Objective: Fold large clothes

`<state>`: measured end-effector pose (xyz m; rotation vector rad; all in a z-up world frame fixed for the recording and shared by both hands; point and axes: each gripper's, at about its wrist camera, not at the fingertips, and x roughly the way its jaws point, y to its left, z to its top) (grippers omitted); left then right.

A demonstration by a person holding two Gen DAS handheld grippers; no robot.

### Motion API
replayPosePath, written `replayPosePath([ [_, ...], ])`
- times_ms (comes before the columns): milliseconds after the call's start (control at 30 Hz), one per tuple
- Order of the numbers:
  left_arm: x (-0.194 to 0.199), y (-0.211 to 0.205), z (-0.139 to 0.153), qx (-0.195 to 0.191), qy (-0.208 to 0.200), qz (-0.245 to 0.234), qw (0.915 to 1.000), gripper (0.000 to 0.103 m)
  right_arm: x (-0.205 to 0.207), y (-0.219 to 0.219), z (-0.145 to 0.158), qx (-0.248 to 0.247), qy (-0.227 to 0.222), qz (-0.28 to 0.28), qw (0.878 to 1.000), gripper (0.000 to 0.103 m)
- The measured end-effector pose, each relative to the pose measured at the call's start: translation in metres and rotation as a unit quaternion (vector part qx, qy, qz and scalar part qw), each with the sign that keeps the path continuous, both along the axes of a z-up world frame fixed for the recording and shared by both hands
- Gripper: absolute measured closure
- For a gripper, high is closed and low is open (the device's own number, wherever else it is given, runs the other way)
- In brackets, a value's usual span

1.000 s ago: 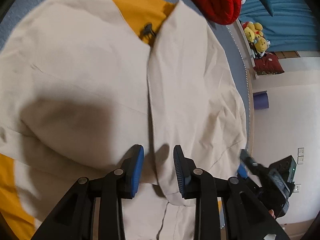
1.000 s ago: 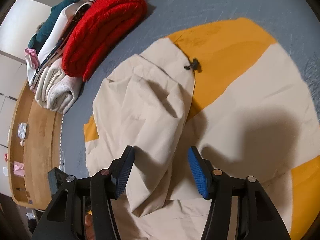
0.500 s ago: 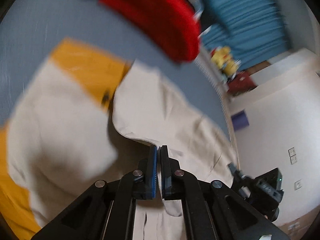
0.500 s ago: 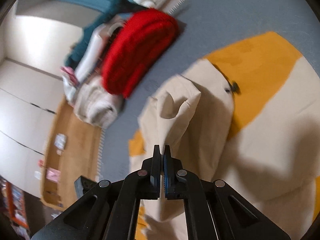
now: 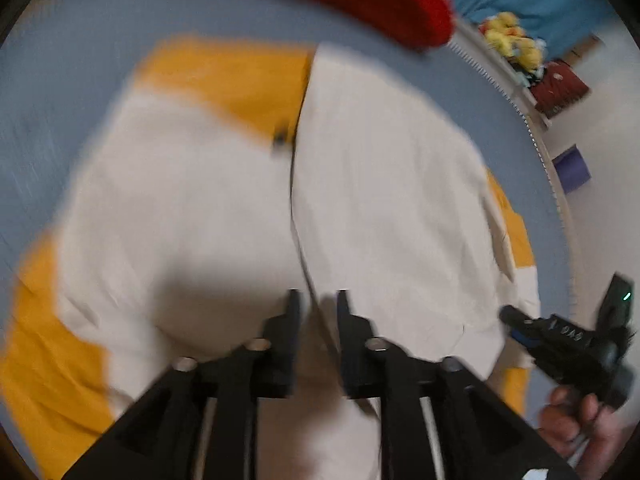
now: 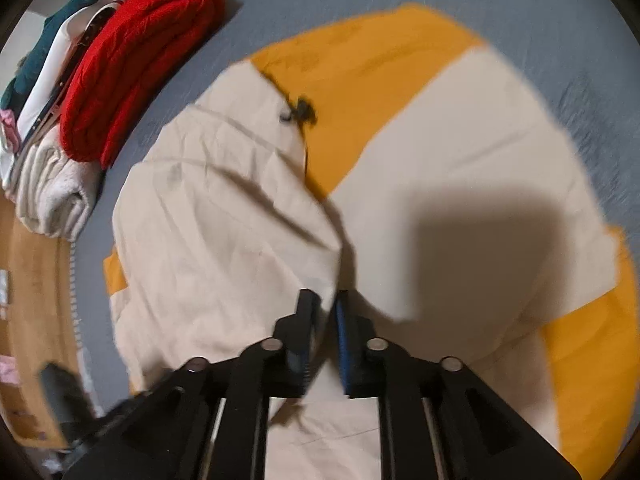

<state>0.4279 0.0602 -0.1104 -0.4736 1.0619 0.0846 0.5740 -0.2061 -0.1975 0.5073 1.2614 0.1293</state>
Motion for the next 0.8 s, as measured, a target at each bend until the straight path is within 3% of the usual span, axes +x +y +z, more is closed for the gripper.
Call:
replayPosePath([
  [67, 0.0, -0.018, 0.01, -0.004, -0.032, -0.044, 0.9985, 0.083, -0.003, -0.004, 0.012, -0.029, -0.023, -0.014, 0.999, 0.072],
  [133, 0.002, -0.042, 0.008, -0.027, -0.037, -0.098, 0.9941, 0.082, -0.006, -0.012, 0.026, -0.045, -0.054, -0.031, 0.997, 0.07],
  [200, 0.005, -0.07, -0.007, -0.051, -0.008, -0.157, 0.9863, 0.08, -0.008, -0.014, 0.042, -0.044, -0.096, -0.038, 0.994, 0.07],
  [267, 0.009, -0.086, -0.03, -0.042, 0.054, -0.187, 0.9799, 0.08, -0.009, -0.013, 0.051, -0.023, -0.127, -0.027, 0.991, 0.07],
  [300, 0.008, -0.089, -0.044, -0.027, 0.086, -0.191, 0.9774, 0.08, -0.008, -0.009, 0.053, -0.004, -0.136, -0.011, 0.991, 0.07],
  [367, 0.009, -0.084, -0.051, -0.041, 0.093, -0.19, 0.9764, 0.08, -0.004, 0.005, 0.048, 0.04, -0.122, 0.027, 0.991, 0.07],
  [433, 0.015, -0.071, -0.042, -0.065, 0.085, -0.182, 0.9774, 0.08, 0.002, 0.015, 0.026, 0.073, -0.062, 0.056, 0.994, 0.07],
  [533, 0.016, -0.037, -0.03, -0.055, 0.054, -0.141, 0.9869, 0.08, 0.003, 0.013, -0.002, 0.01, -0.001, 0.044, 0.999, 0.07],
  [600, 0.018, -0.023, -0.038, -0.047, 0.067, -0.118, 0.9897, 0.08, 0.003, 0.006, -0.01, 0.0, 0.02, 0.026, 0.999, 0.07],
  [700, 0.019, -0.011, -0.052, -0.053, 0.095, -0.103, 0.9888, 0.083, 0.003, 0.0, -0.004, -0.02, 0.011, 0.016, 1.0, 0.07],
  [800, 0.02, -0.013, -0.033, -0.027, 0.066, -0.105, 0.9919, 0.083, -0.003, 0.0, 0.016, -0.031, -0.03, 0.019, 0.999, 0.07],
])
